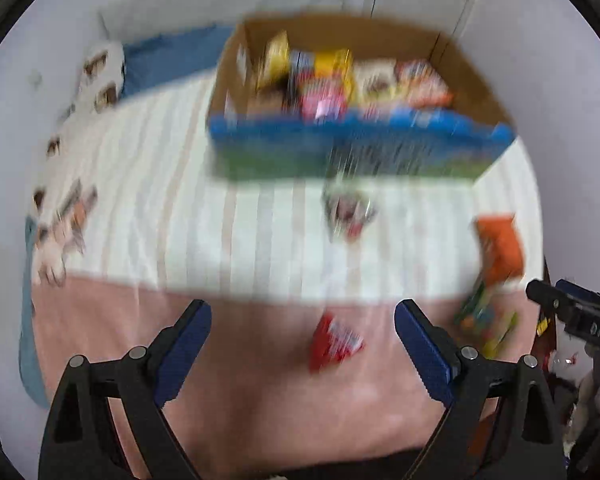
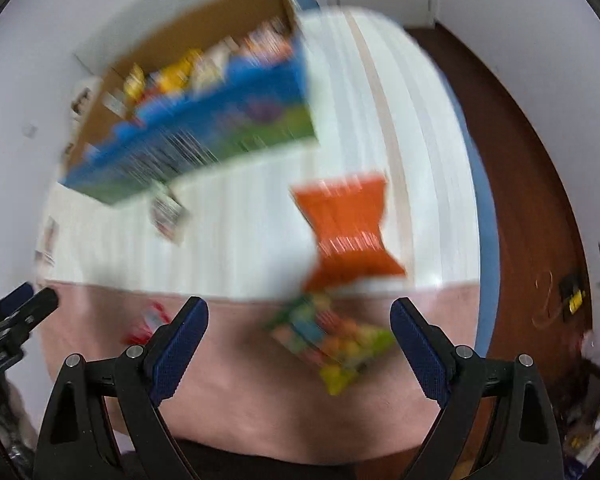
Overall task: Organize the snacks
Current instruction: 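Grasp the small red packet with left tool while right tool grasps the candy bag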
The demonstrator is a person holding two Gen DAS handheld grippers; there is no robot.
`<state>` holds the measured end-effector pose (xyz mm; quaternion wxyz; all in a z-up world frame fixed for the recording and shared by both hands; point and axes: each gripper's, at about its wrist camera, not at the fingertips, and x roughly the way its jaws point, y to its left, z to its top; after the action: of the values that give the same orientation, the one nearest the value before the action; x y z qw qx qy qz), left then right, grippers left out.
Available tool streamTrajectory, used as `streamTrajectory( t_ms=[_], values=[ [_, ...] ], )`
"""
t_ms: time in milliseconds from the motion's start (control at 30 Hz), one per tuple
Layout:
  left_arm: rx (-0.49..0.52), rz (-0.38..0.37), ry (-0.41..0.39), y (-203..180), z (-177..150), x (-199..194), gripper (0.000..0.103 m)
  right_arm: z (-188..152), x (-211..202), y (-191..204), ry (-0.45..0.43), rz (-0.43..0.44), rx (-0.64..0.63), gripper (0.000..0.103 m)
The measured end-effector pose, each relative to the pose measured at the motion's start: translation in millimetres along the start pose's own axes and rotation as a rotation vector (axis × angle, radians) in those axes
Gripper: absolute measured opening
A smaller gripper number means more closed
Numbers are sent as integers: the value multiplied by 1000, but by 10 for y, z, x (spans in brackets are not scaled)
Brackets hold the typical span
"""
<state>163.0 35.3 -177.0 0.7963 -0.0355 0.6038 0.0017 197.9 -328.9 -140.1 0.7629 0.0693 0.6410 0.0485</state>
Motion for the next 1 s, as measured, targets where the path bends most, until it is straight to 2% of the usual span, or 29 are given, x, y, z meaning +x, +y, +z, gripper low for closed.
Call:
streamTrajectory(
  t_ms=[100, 167, 233, 367, 400, 533, 700, 800, 833, 867, 900, 1000],
  values=[
    [-12, 12, 80, 56, -168, 250, 94, -146, 368, -195, 57, 19, 46, 94],
    [-11, 23, 124, 71, -300, 409, 94, -224, 590, -273, 89, 44, 75, 86],
    [-2, 11, 166, 60, -384, 524, 94, -296, 721, -272, 120, 64, 93, 84],
    [18, -7, 199, -10, -458, 639, 94, -470, 805, -87, 201, 191, 84, 84],
    [26, -5, 202, -34, -461, 658, 94, -487, 776, -58, 198, 191, 74, 84],
    [50, -10, 208, -118, -432, 738, 94, -453, 657, 1, 133, 81, -14, 88],
    [124, -23, 241, -307, -312, 937, 94, -286, 848, 188, 144, -31, -154, 88],
    [176, -31, 267, -445, -234, 1127, 92, -290, 1020, 286, 168, -46, -200, 84],
    [178, -51, 270, -467, -226, 1176, 78, -287, 1053, 302, 170, -55, -201, 72],
    [175, -51, 282, -488, -225, 1230, 57, -288, 1081, 309, 170, -53, -203, 65],
    [172, -46, 306, -498, -234, 1290, 49, -292, 1084, 307, 165, -48, -195, 63],
    [147, -54, 313, -466, -251, 1328, 47, -318, 1072, 330, 152, -69, -199, 59]
  ],
)
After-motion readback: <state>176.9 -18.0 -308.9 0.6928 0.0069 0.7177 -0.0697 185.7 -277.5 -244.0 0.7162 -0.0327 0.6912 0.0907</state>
